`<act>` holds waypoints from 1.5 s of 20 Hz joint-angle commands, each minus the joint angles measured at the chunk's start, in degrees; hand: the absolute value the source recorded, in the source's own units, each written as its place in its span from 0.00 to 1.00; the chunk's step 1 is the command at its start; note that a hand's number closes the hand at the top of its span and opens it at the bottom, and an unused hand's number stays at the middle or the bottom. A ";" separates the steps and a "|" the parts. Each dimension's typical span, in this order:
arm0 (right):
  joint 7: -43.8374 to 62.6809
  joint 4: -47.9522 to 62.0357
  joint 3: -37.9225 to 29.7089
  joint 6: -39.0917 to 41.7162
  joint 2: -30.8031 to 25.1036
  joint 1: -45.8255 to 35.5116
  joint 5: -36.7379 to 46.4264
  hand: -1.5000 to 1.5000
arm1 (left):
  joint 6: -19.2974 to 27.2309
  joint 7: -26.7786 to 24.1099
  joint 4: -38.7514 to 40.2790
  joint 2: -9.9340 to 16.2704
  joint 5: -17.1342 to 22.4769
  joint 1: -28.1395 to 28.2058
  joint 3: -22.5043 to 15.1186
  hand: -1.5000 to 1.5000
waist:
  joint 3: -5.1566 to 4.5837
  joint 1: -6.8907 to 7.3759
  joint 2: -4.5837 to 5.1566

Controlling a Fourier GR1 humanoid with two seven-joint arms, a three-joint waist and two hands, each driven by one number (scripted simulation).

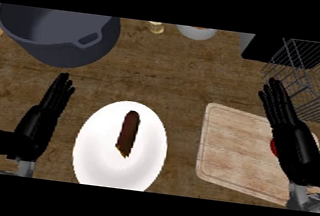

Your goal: Pick the tomato from the cutting board and place it in the basket

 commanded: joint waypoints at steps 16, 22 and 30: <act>-9.56 -2.30 2.87 29.96 -11.88 -5.56 7.45 0.00 | -1.17 15.90 12.77 2.41 0.88 7.79 -1.16 0.50 | 2.25 -1.80 -0.10; -5.25 -3.47 -7.75 26.99 -27.14 -12.09 19.26 0.00 | 0.73 17.10 12.30 1.21 -0.04 5.99 -1.60 0.50 | 2.18 -3.12 -0.18; -4.53 -0.61 -17.33 44.73 -45.52 -18.75 14.69 0.00 | -2.33 17.31 12.16 3.58 1.46 7.38 0.59 0.50 | 2.20 -1.79 -0.07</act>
